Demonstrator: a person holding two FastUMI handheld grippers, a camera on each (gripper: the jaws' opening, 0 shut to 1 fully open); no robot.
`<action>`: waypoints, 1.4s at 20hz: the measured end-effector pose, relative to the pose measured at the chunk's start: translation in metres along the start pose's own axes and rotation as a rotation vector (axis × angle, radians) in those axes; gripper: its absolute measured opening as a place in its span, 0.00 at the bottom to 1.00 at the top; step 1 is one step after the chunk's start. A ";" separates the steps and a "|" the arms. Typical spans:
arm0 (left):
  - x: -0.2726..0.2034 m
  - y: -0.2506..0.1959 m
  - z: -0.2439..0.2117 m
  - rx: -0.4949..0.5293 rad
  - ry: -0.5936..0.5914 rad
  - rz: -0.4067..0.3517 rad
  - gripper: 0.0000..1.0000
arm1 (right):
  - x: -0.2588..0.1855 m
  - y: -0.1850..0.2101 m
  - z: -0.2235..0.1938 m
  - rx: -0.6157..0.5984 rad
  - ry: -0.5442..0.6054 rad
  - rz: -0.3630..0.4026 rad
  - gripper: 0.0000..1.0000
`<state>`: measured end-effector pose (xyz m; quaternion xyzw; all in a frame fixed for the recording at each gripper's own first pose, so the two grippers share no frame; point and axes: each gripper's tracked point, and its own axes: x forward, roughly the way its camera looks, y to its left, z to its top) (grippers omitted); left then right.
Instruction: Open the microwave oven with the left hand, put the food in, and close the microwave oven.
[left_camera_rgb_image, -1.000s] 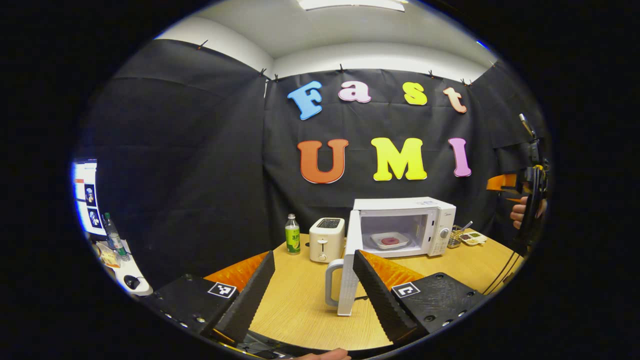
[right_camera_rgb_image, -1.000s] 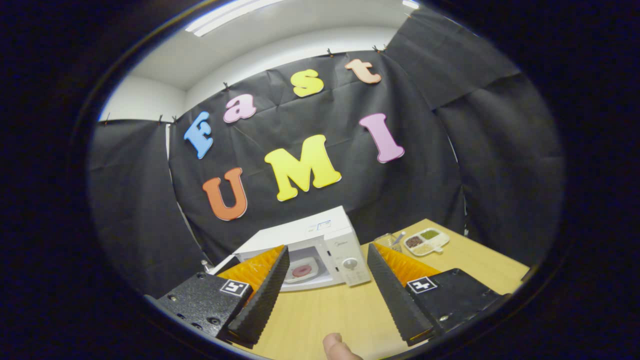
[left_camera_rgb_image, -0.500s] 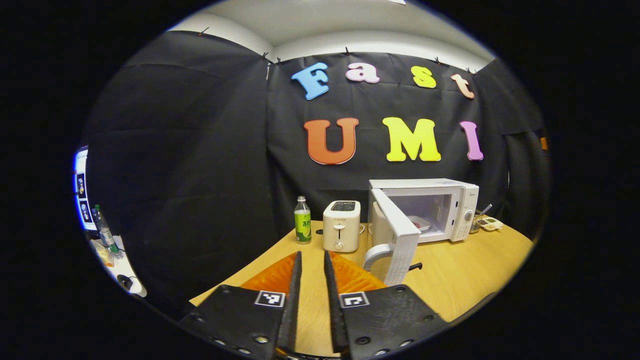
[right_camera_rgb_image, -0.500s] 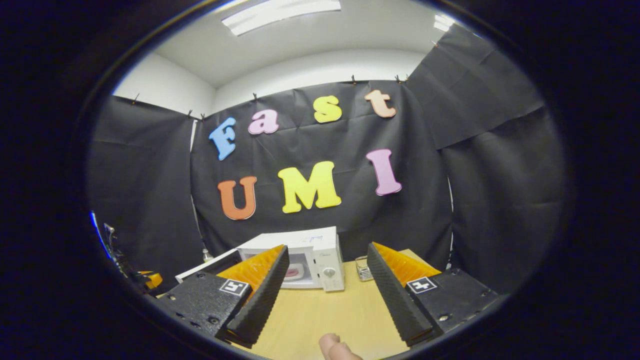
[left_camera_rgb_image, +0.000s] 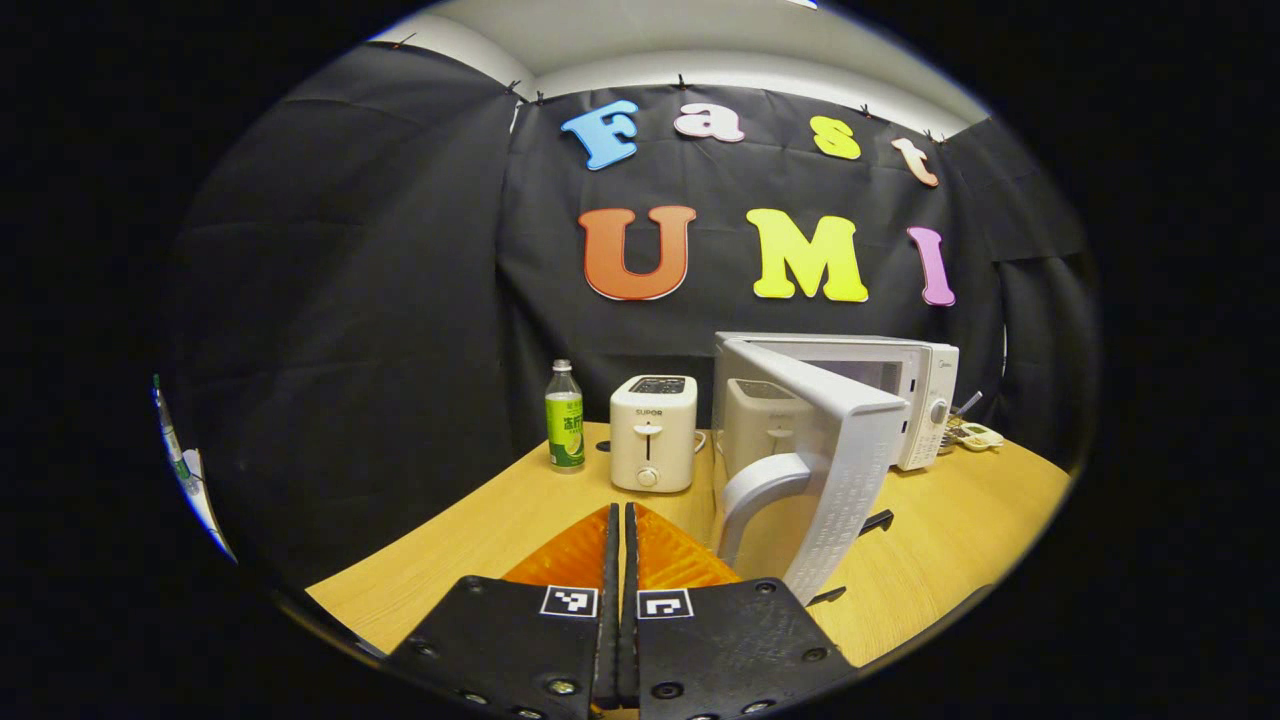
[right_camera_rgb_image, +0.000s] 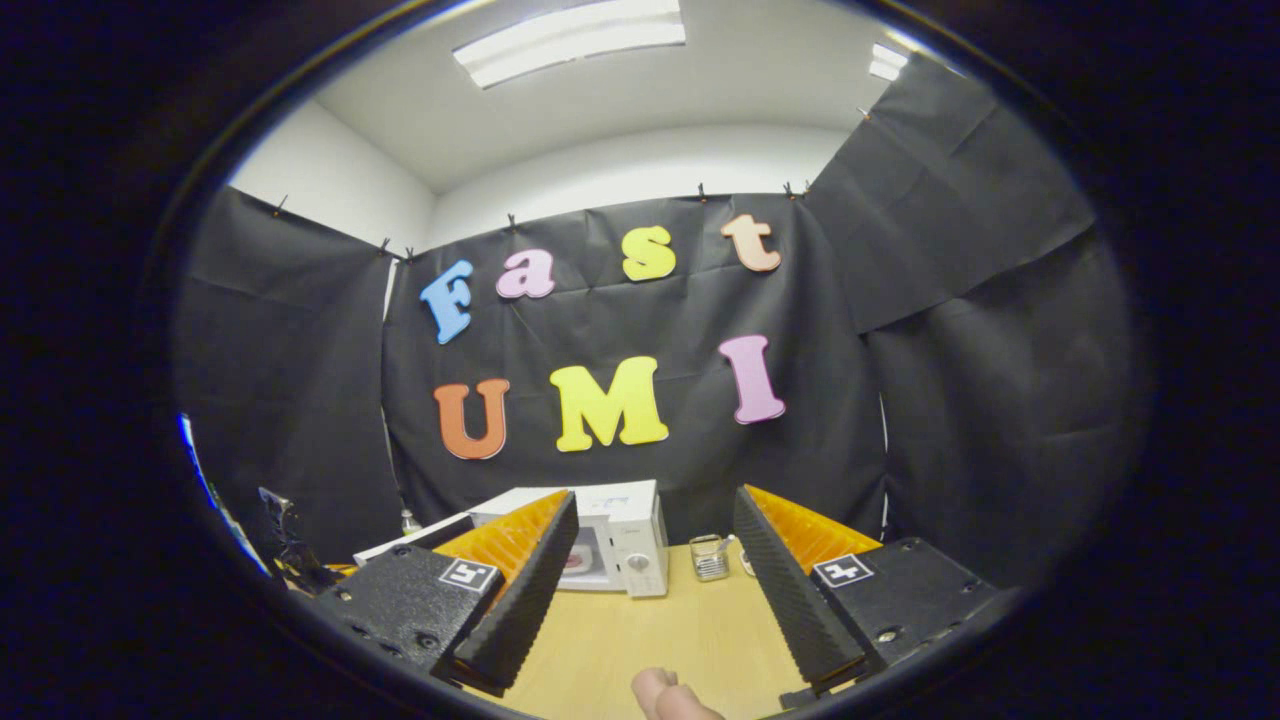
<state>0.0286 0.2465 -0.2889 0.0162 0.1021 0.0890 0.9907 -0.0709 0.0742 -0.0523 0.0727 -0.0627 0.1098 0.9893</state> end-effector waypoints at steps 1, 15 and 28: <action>0.003 -0.004 -0.001 0.004 0.007 -0.005 0.00 | -0.003 -0.002 0.001 -0.008 -0.003 -0.003 0.89; 0.016 -0.129 -0.005 0.011 0.021 -0.197 0.00 | -0.038 -0.017 0.027 -0.087 -0.084 -0.005 1.00; 0.071 -0.256 -0.004 0.040 0.016 -0.382 0.00 | -0.027 -0.072 0.007 -0.004 -0.079 0.037 0.91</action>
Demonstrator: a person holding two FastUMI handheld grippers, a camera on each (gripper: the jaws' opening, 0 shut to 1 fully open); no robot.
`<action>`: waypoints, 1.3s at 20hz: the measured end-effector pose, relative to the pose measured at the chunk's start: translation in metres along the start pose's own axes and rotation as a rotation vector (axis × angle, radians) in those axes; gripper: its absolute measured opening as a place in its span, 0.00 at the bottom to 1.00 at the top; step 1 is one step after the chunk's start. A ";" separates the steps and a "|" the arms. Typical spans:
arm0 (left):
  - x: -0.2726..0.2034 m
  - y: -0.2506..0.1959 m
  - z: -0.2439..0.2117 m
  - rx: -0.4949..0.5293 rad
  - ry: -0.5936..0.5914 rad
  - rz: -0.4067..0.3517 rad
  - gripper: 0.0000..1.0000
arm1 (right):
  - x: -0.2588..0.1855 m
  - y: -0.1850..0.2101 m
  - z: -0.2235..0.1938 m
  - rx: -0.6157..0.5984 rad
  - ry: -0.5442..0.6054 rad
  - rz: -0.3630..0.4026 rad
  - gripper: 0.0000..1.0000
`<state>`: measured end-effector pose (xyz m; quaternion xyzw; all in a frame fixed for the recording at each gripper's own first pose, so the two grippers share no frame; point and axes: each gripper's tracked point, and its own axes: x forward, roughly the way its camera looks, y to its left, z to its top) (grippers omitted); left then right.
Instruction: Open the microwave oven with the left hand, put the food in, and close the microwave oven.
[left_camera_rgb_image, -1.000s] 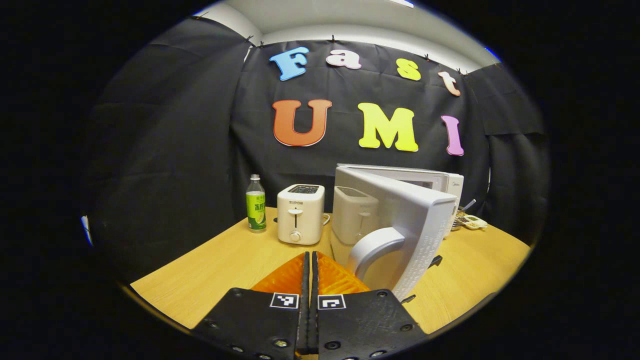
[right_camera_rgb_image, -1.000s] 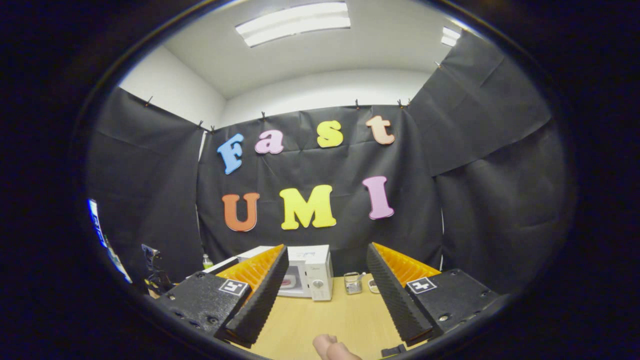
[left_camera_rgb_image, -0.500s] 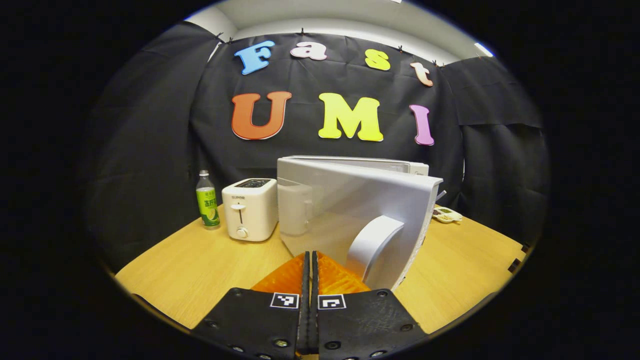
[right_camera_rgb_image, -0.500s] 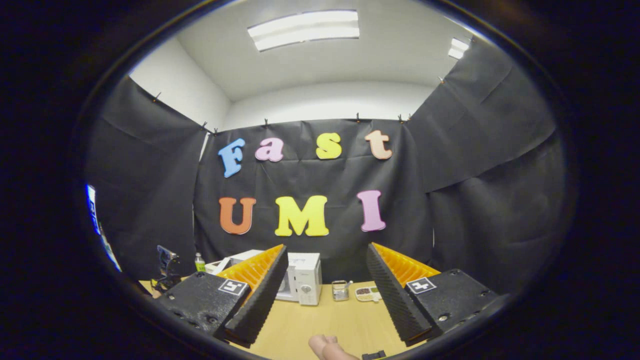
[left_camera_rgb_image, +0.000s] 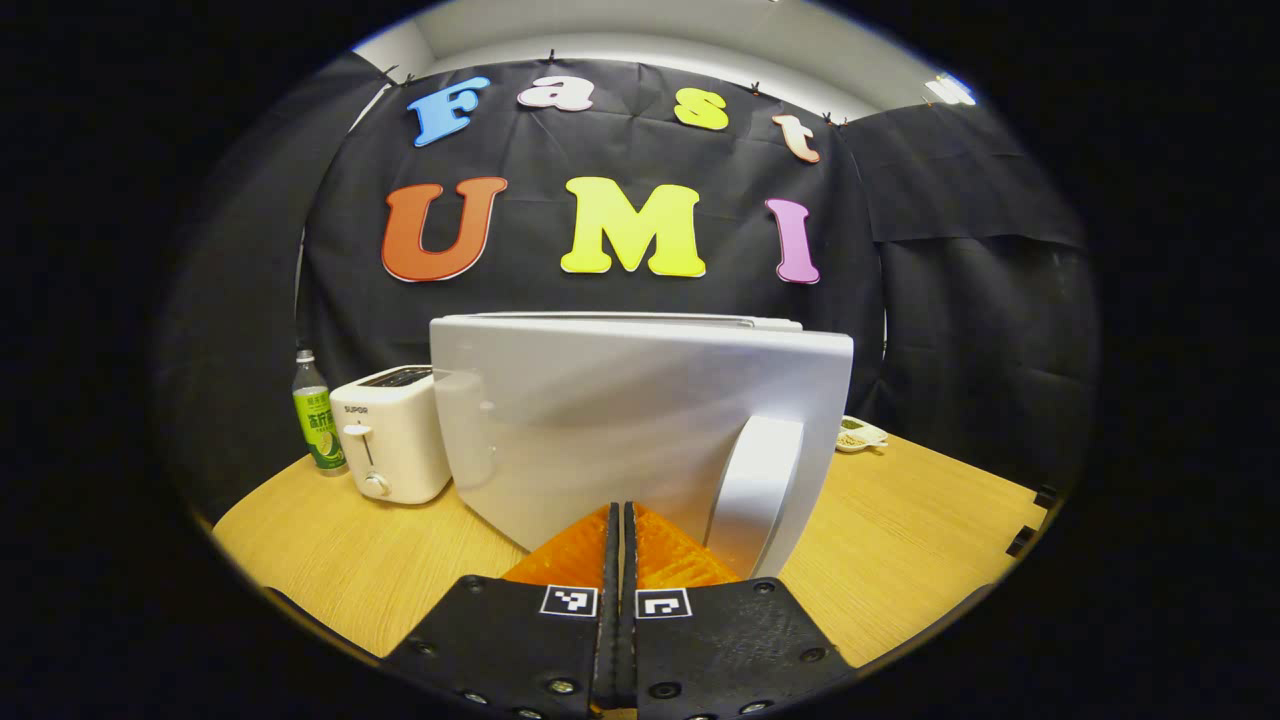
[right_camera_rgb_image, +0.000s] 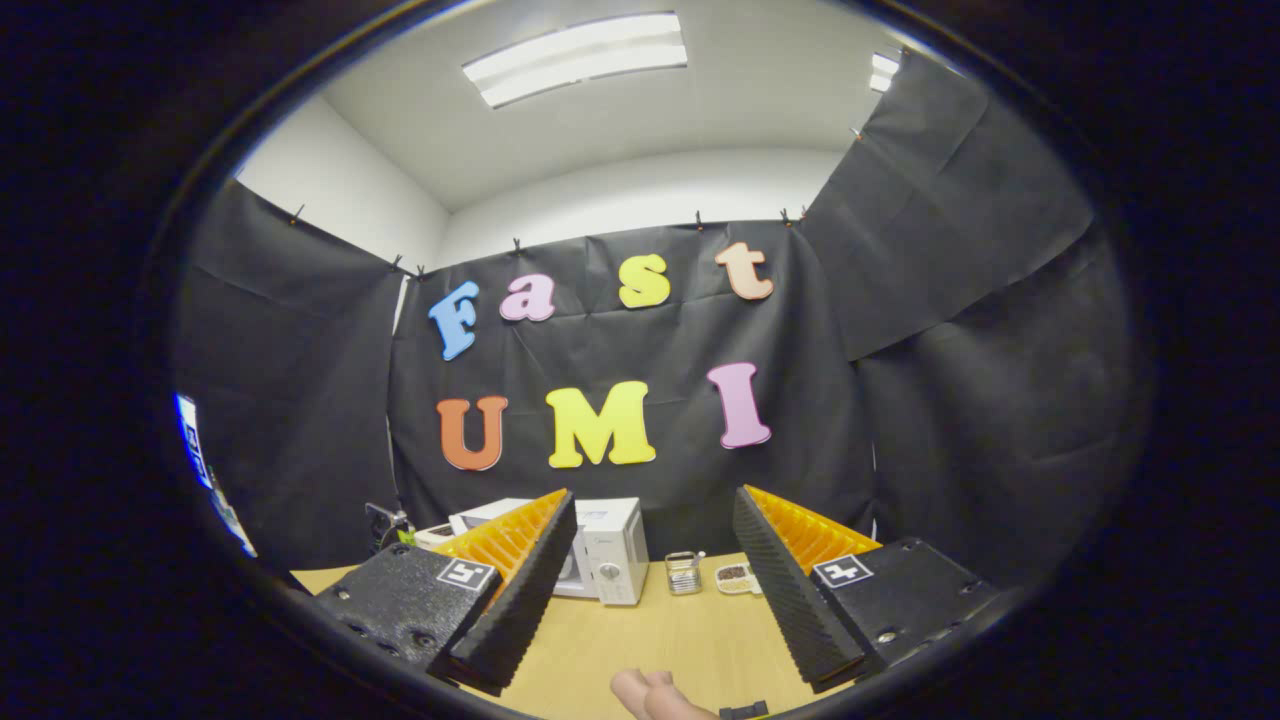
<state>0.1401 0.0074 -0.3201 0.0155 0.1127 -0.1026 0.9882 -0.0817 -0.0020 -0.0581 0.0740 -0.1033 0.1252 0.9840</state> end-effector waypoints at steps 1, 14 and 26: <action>0.009 -0.007 0.002 0.001 -0.004 -0.008 0.00 | 0.002 -0.005 0.000 0.005 -0.006 -0.007 1.00; 0.112 -0.056 0.028 -0.086 -0.037 -0.040 0.00 | 0.045 -0.053 -0.032 0.014 0.022 -0.044 0.91; 0.173 -0.048 0.034 -0.020 -0.041 0.052 0.01 | 0.098 -0.052 -0.051 -0.072 0.055 -0.016 0.91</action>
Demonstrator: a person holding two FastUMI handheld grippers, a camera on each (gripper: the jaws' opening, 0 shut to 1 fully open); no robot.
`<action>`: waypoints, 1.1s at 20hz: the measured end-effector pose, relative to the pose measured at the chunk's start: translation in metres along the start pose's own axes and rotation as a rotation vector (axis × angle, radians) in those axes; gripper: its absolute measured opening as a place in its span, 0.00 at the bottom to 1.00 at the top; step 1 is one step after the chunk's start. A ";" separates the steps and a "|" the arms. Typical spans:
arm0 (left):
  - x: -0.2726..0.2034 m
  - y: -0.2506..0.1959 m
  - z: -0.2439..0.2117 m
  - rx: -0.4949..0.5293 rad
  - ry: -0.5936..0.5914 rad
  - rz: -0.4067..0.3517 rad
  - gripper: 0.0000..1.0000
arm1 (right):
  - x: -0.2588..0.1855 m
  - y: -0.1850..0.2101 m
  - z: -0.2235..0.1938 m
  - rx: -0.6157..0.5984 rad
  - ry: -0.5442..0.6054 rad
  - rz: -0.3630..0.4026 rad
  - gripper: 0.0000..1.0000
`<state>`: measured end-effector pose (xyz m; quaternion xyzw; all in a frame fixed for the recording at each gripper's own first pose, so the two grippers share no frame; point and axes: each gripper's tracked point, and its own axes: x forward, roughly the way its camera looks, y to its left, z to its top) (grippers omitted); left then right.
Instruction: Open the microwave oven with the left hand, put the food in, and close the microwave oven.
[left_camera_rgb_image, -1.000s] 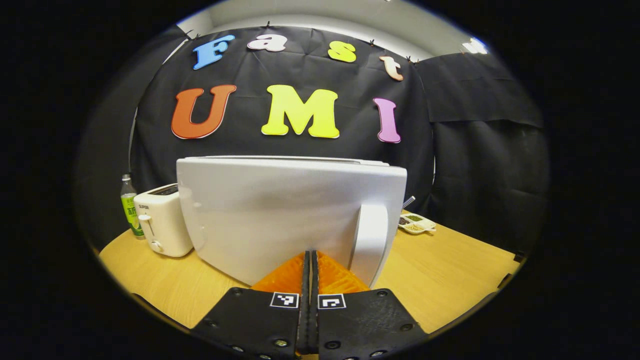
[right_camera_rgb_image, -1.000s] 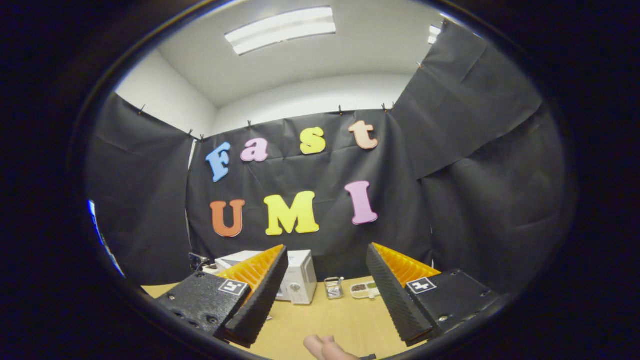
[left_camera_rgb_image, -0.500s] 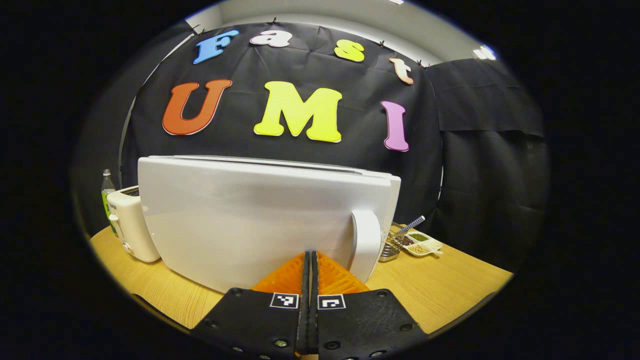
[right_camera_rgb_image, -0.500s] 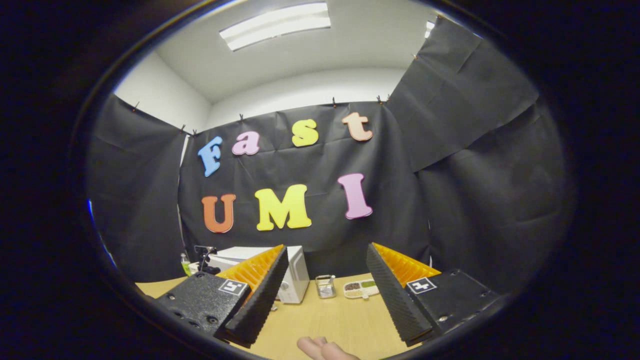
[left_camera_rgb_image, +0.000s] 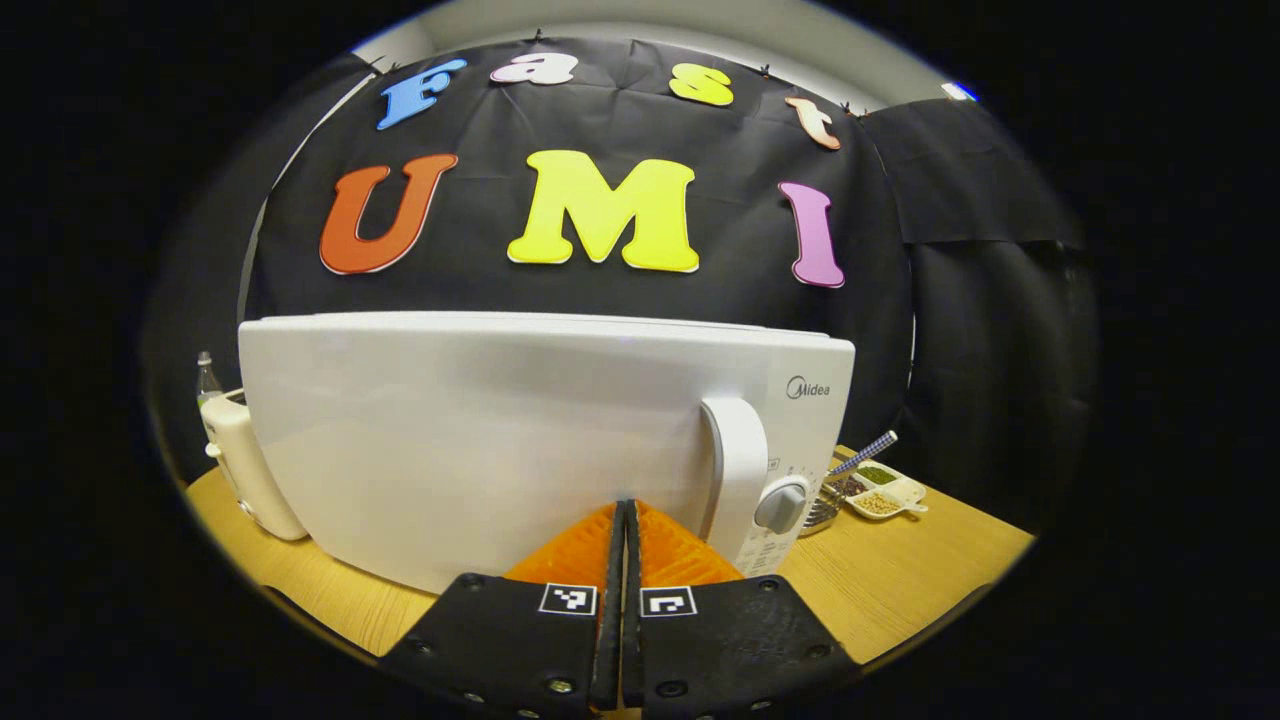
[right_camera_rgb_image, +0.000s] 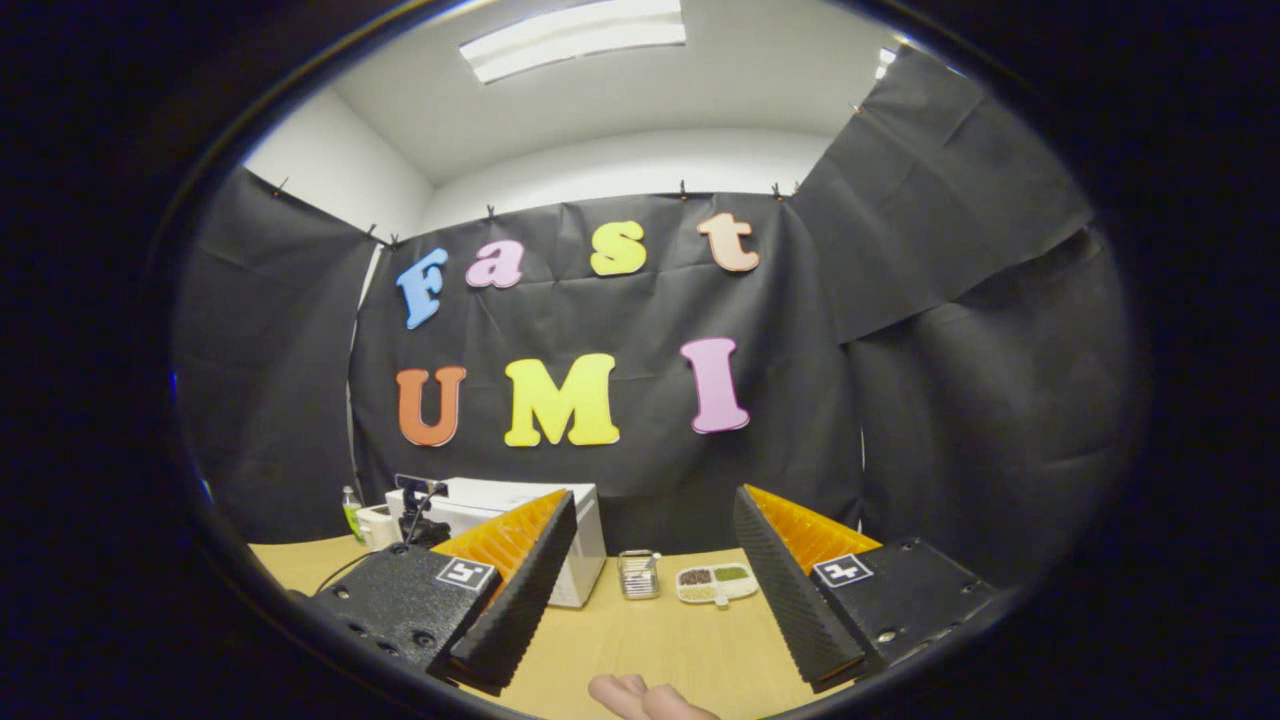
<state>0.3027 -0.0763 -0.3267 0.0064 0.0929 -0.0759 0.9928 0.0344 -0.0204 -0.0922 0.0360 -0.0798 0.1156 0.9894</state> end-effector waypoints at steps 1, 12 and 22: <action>0.005 0.004 -0.008 -0.002 0.037 0.021 0.02 | 0.003 0.003 -0.004 -0.013 0.005 0.004 0.91; 0.002 0.001 -0.002 -0.119 0.054 0.000 0.04 | -0.009 0.009 -0.026 -0.019 0.095 -0.007 0.91; -0.093 -0.008 0.066 -0.082 0.022 0.007 0.07 | -0.046 0.018 -0.010 -0.044 0.095 -0.072 0.91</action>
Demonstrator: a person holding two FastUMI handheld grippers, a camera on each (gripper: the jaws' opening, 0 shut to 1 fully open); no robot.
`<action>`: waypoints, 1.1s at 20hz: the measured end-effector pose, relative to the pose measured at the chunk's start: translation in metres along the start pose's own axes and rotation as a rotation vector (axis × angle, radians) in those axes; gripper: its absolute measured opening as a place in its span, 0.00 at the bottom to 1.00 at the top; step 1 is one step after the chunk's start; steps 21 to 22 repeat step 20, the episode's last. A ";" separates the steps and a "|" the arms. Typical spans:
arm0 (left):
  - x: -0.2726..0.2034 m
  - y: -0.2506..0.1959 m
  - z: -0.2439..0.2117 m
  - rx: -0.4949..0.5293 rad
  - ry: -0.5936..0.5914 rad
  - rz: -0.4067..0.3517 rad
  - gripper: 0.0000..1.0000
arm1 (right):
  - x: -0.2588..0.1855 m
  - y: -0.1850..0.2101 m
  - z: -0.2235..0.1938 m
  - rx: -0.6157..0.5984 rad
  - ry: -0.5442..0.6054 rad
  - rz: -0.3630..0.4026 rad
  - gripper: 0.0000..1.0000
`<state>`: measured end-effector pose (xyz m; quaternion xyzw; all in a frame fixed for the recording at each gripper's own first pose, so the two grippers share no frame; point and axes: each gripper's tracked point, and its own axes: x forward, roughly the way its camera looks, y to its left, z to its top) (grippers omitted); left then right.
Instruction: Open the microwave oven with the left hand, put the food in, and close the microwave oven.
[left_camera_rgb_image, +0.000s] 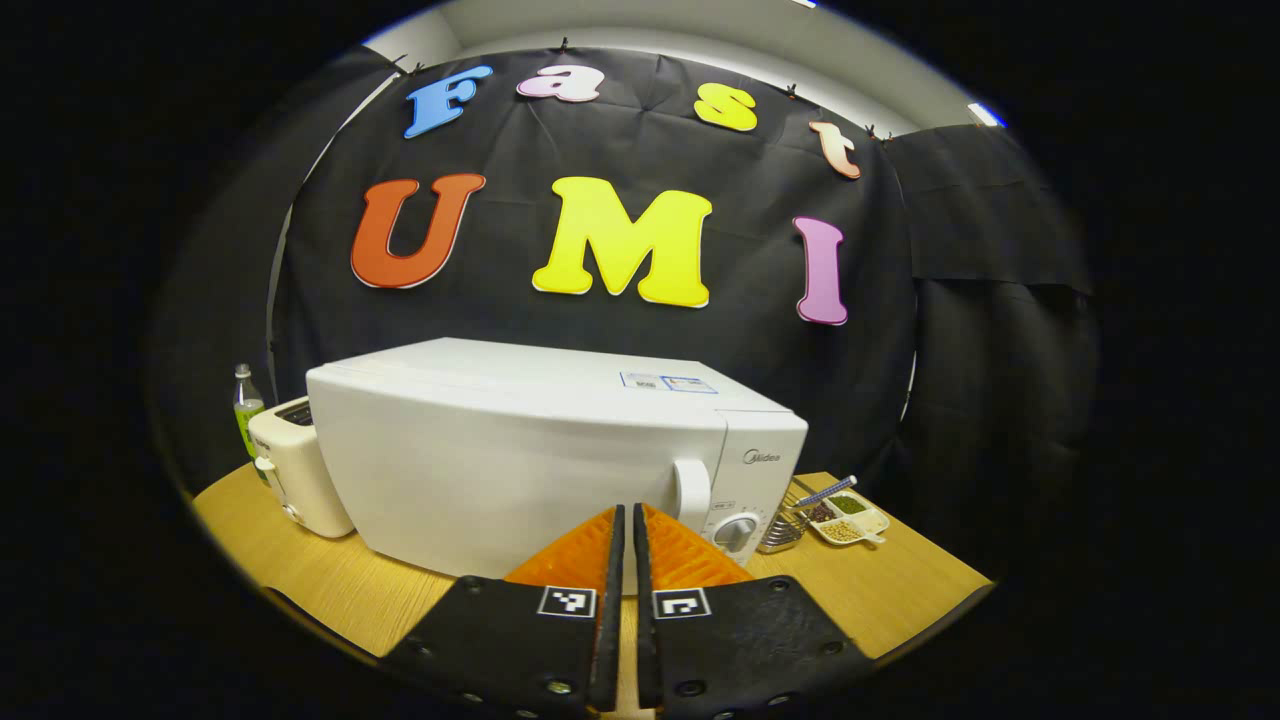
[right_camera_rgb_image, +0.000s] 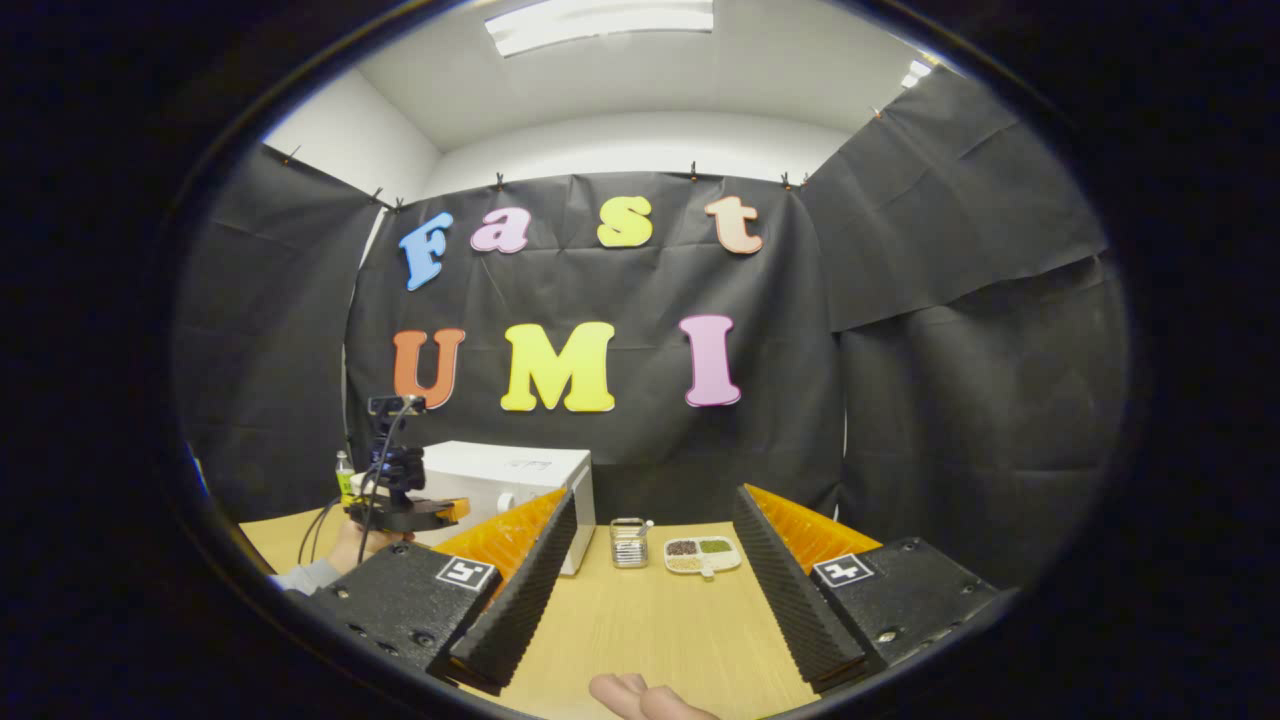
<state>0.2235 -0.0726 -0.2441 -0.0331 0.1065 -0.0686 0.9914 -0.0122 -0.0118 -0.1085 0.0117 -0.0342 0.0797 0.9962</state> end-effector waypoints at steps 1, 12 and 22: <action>-0.015 0.001 0.010 0.012 -0.009 0.011 0.27 | -0.004 0.003 0.002 0.004 0.002 -0.001 0.91; -0.193 -0.016 0.100 0.056 -0.117 0.051 0.89 | -0.051 0.015 0.043 0.034 -0.059 -0.040 0.91; -0.302 -0.028 0.111 0.134 -0.203 0.080 0.78 | -0.067 0.020 0.052 0.031 -0.074 -0.066 1.00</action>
